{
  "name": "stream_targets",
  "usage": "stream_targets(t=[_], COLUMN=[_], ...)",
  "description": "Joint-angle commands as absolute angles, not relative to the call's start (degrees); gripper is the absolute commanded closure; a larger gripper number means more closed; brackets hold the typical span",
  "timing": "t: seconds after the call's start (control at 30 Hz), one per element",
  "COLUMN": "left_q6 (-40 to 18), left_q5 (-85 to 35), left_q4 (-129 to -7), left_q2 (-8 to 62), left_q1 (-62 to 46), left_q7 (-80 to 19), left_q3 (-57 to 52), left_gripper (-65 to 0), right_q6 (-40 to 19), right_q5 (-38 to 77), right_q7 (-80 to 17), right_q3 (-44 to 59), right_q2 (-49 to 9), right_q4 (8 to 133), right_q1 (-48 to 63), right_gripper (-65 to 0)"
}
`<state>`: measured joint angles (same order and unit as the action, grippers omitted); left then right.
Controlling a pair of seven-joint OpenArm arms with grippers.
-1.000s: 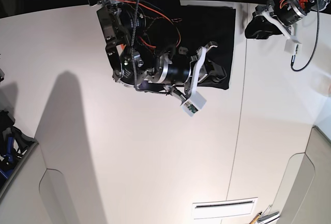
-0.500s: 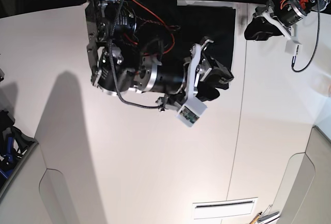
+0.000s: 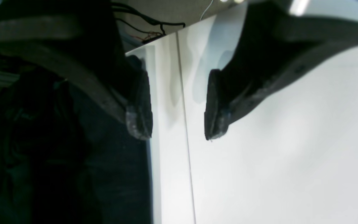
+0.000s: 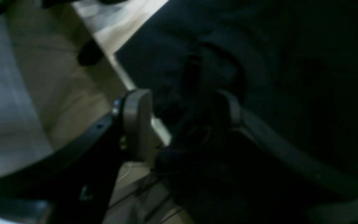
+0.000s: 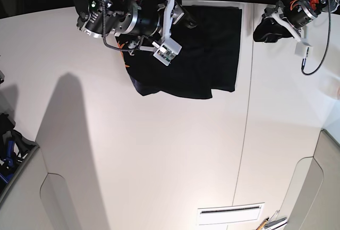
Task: Fold the T-shirt properly
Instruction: 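Grasp the folded shirt's end with the right gripper, then fold the held end over onto the shirt with the right gripper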
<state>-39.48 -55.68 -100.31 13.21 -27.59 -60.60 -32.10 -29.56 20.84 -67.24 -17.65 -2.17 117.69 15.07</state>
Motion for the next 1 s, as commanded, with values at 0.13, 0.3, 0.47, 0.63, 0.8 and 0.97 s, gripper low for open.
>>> stream_targets(t=[0.13, 0.3, 0.47, 0.63, 0.8, 0.97], left_q6=[-40.0, -40.0, -40.0, -40.0, -40.0, -40.0], left_q5=[-57.9, -58.1, -58.1, -58.1, -58.1, -58.1], left_q4=[-101.1, -101.1, -101.1, -101.1, -101.1, -101.1], left_q2=[13.8, 13.8, 13.8, 13.8, 13.8, 13.8], left_q1=[-27.6, -27.6, -27.6, -27.6, -27.6, -27.6], left_q7=[-59.8, -59.8, -59.8, -59.8, -59.8, -59.8], left_q3=[-32.4, -32.4, -32.4, -32.4, -32.4, -32.4], left_gripper=[-30.1, -30.1, -30.1, -30.1, -30.1, -30.1], right_q6=[-29.7, -28.3, -28.3, -25.7, -22.0, -21.3], right_q5=[20.9, 18.8, 18.8, 14.6, 8.6, 8.4], right_q7=[-64.5, -61.3, -60.2, -59.7, -59.7, -59.8], right_q3=[-17.8, -17.9, -21.2, -25.9, -26.8, -26.7], right_q2=[-2.0, -2.0, -1.9, -1.3, 1.1, 1.5], right_q4=[118.6, 115.3, 109.9, 107.9, 107.2, 107.2], right_q1=[15.0, 15.0, 14.9, 14.6, 14.5, 12.1], right_gripper=[-31.7, -38.9, -39.6, -39.6, -39.4, -8.2])
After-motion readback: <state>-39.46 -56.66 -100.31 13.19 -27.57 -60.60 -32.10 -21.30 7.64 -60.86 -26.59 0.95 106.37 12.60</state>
